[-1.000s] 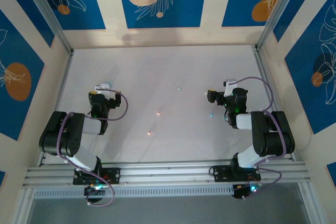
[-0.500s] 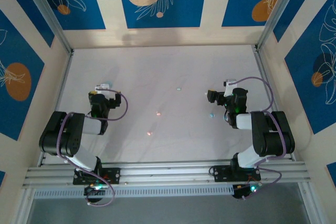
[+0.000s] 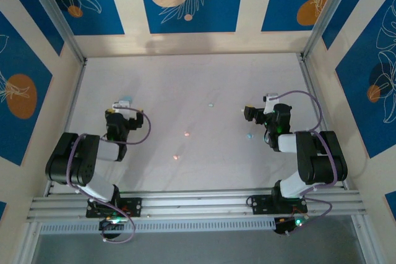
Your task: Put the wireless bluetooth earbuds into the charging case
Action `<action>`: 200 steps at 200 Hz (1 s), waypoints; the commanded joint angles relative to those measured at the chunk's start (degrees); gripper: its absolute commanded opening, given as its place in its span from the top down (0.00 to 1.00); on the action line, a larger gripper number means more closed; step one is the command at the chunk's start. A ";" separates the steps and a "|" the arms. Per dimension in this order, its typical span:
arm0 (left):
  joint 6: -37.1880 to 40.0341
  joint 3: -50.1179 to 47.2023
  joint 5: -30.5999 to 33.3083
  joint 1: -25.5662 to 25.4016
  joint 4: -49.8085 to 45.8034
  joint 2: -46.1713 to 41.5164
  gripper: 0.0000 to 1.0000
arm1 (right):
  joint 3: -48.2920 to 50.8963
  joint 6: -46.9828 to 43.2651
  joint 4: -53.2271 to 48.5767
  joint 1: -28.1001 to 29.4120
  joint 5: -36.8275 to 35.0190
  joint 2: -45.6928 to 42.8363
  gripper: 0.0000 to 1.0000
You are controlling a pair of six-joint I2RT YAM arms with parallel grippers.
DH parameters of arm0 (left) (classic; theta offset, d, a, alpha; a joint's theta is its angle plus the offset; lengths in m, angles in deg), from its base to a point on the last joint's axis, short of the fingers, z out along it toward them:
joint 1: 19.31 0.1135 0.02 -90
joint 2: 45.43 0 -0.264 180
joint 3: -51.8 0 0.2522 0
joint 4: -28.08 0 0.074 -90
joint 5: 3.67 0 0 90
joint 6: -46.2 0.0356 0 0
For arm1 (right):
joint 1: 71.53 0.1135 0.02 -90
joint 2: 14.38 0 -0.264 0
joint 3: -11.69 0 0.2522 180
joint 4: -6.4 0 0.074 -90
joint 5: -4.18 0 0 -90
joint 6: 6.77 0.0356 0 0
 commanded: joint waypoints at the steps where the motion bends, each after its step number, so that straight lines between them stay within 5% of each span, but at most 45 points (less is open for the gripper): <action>1: -0.89 -0.65 1.71 0.25 -0.46 -5.73 0.00 | -0.78 -0.68 -0.01 0.56 -2.90 -2.40 0.01; 19: -1.94 0.57 2.37 0.19 -9.44 -12.14 0.00 | -2.93 0.20 -7.44 0.58 -3.75 -6.25 0.01; 44: -8.70 5.56 4.77 0.90 -27.93 -21.56 0.00 | -11.47 5.67 -30.62 -0.23 -0.72 -13.06 0.01; 81: -15.78 19.01 1.26 1.92 -55.47 -23.95 0.00 | -23.86 23.18 -55.41 -1.63 4.44 -15.83 0.01; 118: -18.49 26.75 -4.66 3.11 -67.58 -18.03 0.08 | -24.68 27.31 -54.92 -2.34 21.21 -17.19 0.05; 148: -19.72 33.02 -2.77 4.46 -73.98 -10.86 0.18 | -24.90 28.96 -54.55 -2.17 23.55 -18.85 0.05; 200: -19.34 41.39 0.36 7.35 -79.51 3.04 0.17 | -26.07 28.66 -56.68 -1.86 24.04 -19.42 0.05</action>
